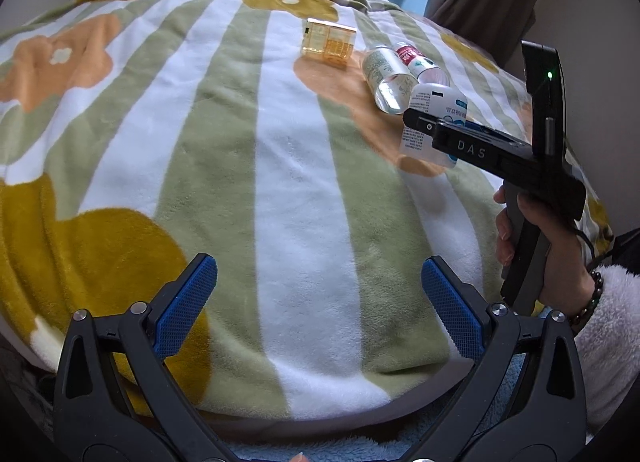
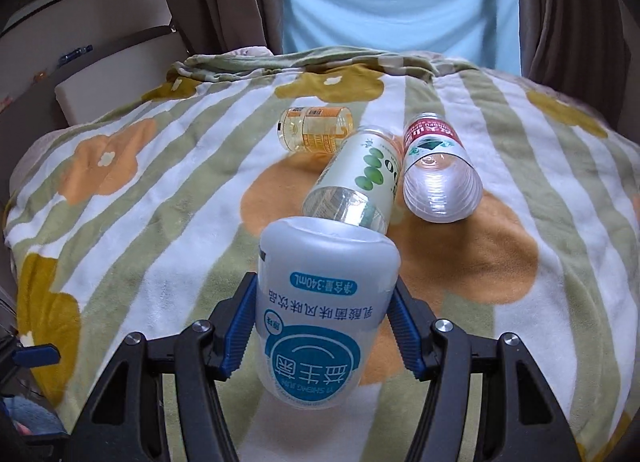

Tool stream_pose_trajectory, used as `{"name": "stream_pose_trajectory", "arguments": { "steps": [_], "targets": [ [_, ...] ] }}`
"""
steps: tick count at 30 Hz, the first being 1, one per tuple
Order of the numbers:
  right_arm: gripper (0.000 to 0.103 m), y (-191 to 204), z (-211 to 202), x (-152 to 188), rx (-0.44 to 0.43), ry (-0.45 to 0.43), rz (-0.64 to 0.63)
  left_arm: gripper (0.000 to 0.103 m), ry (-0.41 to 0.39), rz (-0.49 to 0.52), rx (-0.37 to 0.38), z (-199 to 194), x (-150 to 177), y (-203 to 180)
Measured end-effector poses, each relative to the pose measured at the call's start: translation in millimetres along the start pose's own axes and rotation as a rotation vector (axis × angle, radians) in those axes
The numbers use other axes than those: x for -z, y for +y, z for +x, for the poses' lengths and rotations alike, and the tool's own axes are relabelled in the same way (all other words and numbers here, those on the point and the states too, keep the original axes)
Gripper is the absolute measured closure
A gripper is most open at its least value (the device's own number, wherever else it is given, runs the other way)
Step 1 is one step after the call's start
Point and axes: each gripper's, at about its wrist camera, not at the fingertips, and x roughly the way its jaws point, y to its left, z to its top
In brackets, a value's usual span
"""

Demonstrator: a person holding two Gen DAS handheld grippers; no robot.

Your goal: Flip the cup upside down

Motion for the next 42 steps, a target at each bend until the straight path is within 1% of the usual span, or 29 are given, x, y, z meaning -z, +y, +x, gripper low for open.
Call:
{"name": "stream_pose_trajectory", "arguments": {
  "steps": [1, 4, 9, 13, 18, 23, 34, 35, 37, 38, 39, 42],
  "targets": [
    [0.045, 1.2, 0.9, 2.5, 0.011, -0.013, -0.005, 0.001, -0.002, -0.012, 0.004, 0.9, 0.2, 2.3],
    [0.045, -0.9, 2.7, 10.6, 0.024, -0.013, -0.019, 0.001, 0.016, -0.049, 0.007, 6.9, 1.2, 10.1],
    [0.045, 2.7, -6.3, 19.9, 0.034, -0.029, -0.066, 0.001, 0.021, -0.094, 0.014, 10.4, 1.2, 19.0],
    [0.045, 7.4, -12.2, 27.2, 0.032, -0.026, -0.106, 0.001, 0.033, -0.085, 0.014, 14.3, 1.6, 16.9],
    [0.045, 7.3, -15.9, 34.1, 0.029, -0.021, -0.114, 0.001, 0.045, -0.076, 0.012, 16.7, 3.1, 14.3],
    [0.045, 9.0, -20.2, 40.5, 0.03, -0.036, -0.126, 0.001, 0.053, -0.085, 0.013, 19.3, 3.4, 16.2],
    [0.044, 12.6, -21.1, 38.3, 0.027, -0.031, -0.153, 0.001, 0.058, -0.083, 0.015, 21.7, 4.1, 16.1],
    [0.043, 13.2, -21.0, 38.1, 0.028, -0.032, -0.156, 0.001, 0.058, -0.083, 0.015, 22.0, 4.1, 16.2],
    [0.032, 13.8, -20.4, 37.6, 0.023, -0.03, -0.159, 0.001, 0.058, -0.083, 0.015, 21.9, 4.2, 16.2],
    [0.017, 13.5, -20.5, 37.1, 0.02, -0.031, -0.154, 0.001, 0.06, -0.082, 0.015, 22.0, 4.3, 16.3],
    [0.009, 13.0, -20.9, 36.6, 0.018, -0.035, -0.148, 0.001, 0.061, -0.082, 0.015, 22.0, 3.8, 15.9],
    [0.007, 11.9, -20.8, 34.2, 0.025, -0.051, -0.139, 0.001, 0.061, -0.083, 0.015, 22.1, 3.6, 15.7]
  ]
}}
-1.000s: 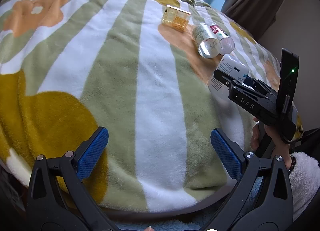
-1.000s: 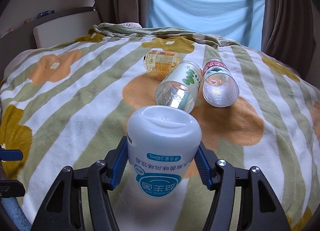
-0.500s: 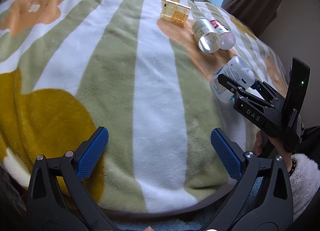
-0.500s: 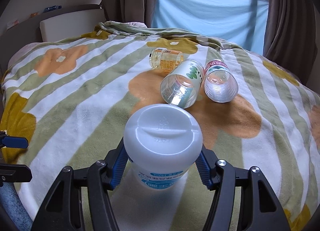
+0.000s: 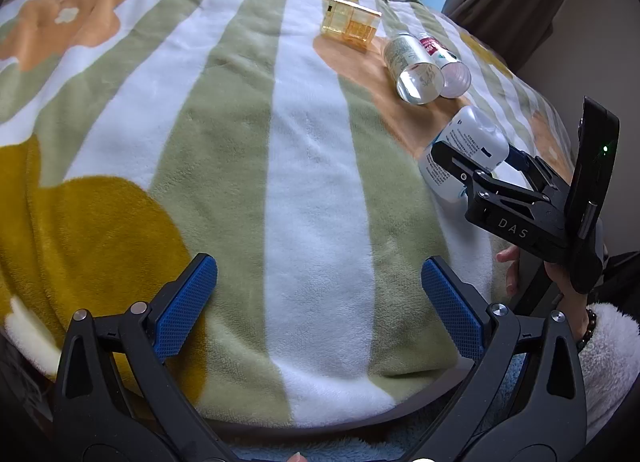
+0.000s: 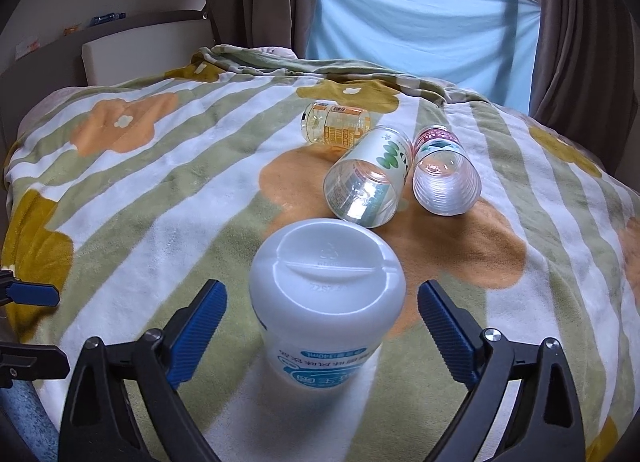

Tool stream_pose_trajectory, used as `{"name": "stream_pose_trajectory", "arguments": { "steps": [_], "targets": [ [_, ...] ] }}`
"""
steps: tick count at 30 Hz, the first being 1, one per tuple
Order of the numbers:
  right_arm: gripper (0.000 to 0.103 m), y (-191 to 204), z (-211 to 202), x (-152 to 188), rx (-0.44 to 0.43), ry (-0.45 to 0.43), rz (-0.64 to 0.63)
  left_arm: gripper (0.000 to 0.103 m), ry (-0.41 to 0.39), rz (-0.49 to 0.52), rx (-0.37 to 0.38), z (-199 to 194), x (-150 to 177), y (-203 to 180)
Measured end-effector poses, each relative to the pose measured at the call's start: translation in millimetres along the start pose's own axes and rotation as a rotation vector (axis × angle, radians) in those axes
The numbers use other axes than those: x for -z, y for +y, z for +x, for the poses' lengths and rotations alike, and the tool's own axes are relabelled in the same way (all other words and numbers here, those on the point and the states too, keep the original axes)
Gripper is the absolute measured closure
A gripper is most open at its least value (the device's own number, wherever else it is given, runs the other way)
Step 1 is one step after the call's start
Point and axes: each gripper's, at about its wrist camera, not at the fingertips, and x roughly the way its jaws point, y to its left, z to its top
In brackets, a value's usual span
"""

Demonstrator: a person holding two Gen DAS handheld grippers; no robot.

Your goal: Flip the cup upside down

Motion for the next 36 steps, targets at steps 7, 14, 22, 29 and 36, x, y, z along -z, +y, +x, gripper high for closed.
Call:
{"name": "stream_pose_trajectory", "arguments": {
  "steps": [7, 14, 22, 29, 36],
  "targets": [
    [0.0, -5.6, 2.5, -0.7, -0.007, -0.006, 0.033, 0.001, -0.004, 0.0, 0.002, -0.5, -0.2, 0.1],
    [0.0, -4.3, -14.2, -9.3, -0.025, -0.033, 0.044, 0.001, -0.025, 0.005, -0.004, -5.4, -0.2, -0.5],
    [0.0, -0.2, -73.4, -33.5, 0.02, -0.098, 0.051, 0.001, -0.135, 0.041, -0.005, -44.8, -6.9, -10.6],
    [0.0, -3.1, -159.5, -65.0, 0.127, -0.156, 0.092, 0.001, -0.352, 0.148, -0.04, -131.4, -44.8, -60.3],
    [0.0, -12.4, -235.8, -77.8, 0.228, -0.257, 0.163, 0.0, -0.539, 0.259, -0.1, -195.4, -63.2, -110.4]
  ]
}}
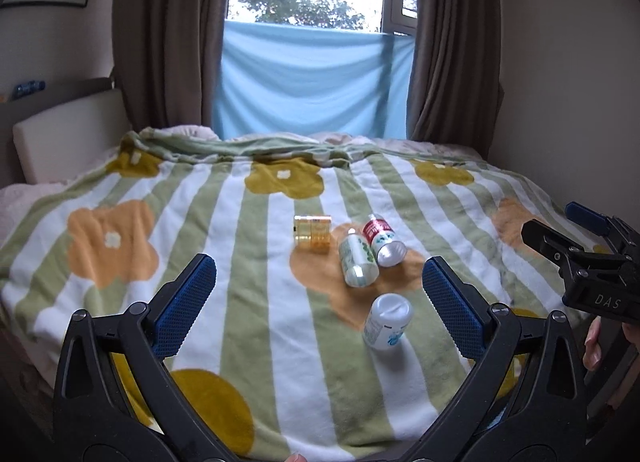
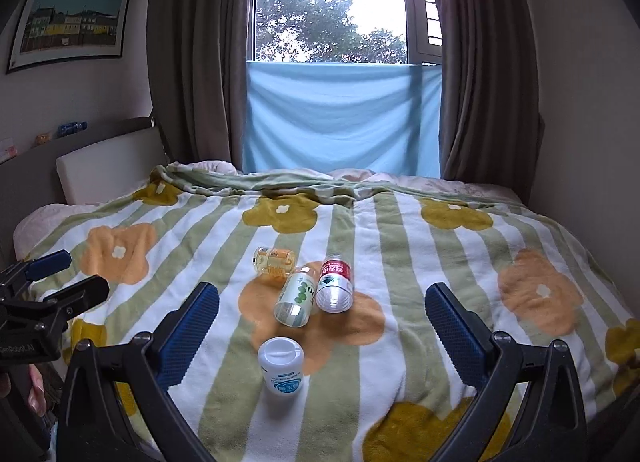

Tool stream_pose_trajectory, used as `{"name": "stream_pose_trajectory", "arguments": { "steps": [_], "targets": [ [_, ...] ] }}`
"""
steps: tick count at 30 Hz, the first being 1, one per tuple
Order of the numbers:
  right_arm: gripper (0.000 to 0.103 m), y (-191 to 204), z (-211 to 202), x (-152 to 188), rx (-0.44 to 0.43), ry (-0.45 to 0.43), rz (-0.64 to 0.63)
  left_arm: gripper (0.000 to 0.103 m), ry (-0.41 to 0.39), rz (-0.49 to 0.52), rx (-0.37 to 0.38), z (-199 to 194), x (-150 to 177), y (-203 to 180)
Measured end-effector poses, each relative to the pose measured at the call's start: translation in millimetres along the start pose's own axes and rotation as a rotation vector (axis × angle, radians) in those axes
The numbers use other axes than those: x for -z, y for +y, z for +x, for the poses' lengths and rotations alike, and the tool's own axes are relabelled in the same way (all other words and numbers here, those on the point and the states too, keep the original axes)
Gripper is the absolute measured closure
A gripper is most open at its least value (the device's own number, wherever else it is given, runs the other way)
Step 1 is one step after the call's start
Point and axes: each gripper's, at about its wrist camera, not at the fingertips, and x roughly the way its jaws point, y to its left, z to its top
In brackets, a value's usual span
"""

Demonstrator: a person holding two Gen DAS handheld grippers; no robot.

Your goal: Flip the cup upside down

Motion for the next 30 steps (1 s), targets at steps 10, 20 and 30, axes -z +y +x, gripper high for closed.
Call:
{"name": "stream_pose_trajectory", "arguments": {
  "steps": [10, 20, 30],
  "targets": [
    [0.0, -9.5, -54.4, -9.7, 0.106, -0.142, -0.012, 0.0, -0.12, -0.01, -0.059, -35.2, 0.6, -16.4],
    [0.0, -14.3, -65.0, -4.3, 0.1, -0.164, 0.006, 0.0, -0.136, -0.007, -0.058, -48.0, 1.3, -24.0],
    [0.0, -16.5, -67.5, -3.6, 0.094, -0.163, 0.022, 0.0, -0.133, -0.018, -0.058, -50.8, 2.4, -22.9]
  ]
}}
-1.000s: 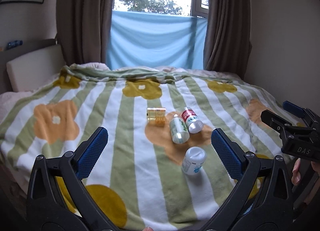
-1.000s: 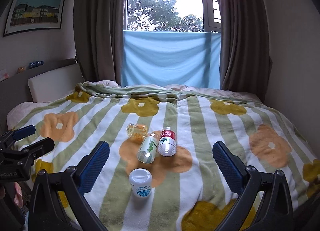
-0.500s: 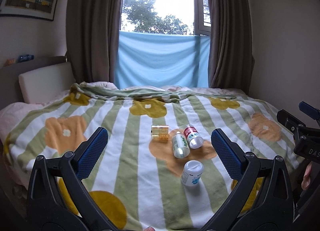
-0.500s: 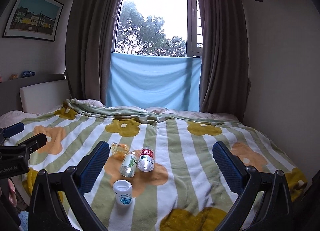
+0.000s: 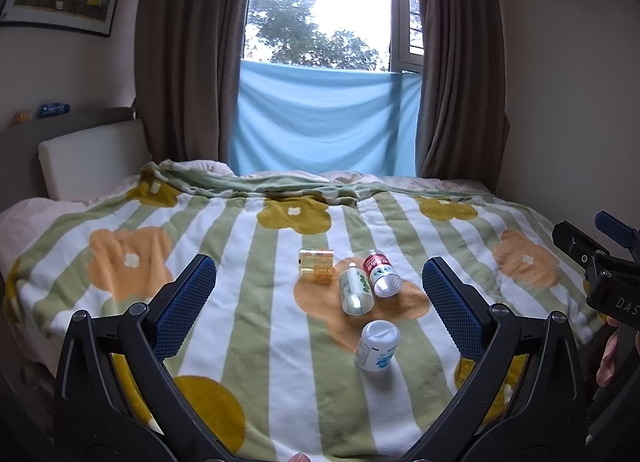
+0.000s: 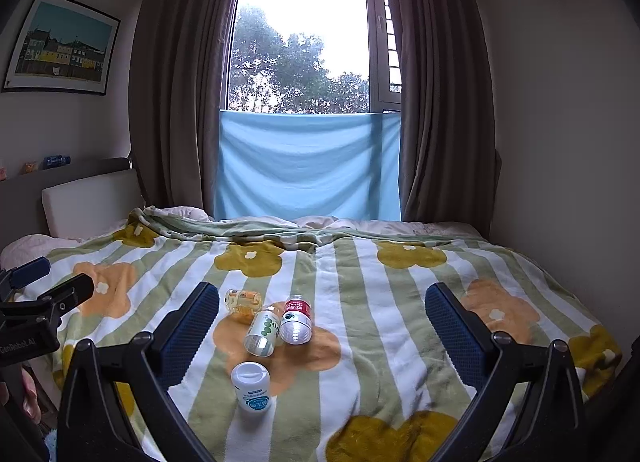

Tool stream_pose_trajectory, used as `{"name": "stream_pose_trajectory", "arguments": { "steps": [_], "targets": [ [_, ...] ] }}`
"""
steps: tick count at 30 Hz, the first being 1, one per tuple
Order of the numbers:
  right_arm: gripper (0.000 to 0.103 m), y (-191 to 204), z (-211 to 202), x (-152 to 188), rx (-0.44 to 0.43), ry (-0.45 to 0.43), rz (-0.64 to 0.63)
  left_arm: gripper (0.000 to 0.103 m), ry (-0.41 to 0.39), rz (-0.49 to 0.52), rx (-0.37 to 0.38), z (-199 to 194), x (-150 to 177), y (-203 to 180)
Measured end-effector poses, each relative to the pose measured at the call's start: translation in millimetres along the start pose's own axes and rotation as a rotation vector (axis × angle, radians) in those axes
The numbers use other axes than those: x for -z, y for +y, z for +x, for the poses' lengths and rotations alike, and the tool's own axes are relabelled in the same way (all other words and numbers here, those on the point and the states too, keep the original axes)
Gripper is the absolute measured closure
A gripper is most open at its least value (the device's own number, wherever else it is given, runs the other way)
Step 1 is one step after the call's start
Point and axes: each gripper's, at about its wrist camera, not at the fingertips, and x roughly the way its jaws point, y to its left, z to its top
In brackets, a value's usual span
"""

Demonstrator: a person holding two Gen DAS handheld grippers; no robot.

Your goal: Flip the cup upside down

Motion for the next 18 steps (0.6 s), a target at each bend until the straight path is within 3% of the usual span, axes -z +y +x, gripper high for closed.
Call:
{"name": "stream_pose_trajectory", "arguments": {
  "steps": [18],
  "targets": [
    [0.0, -5.7, 2.2, 4.7, -0.011, 0.015, 0.021, 0.0, -0.014, 0.009, -0.017, -2.2, -3.6, -6.3]
  ]
}}
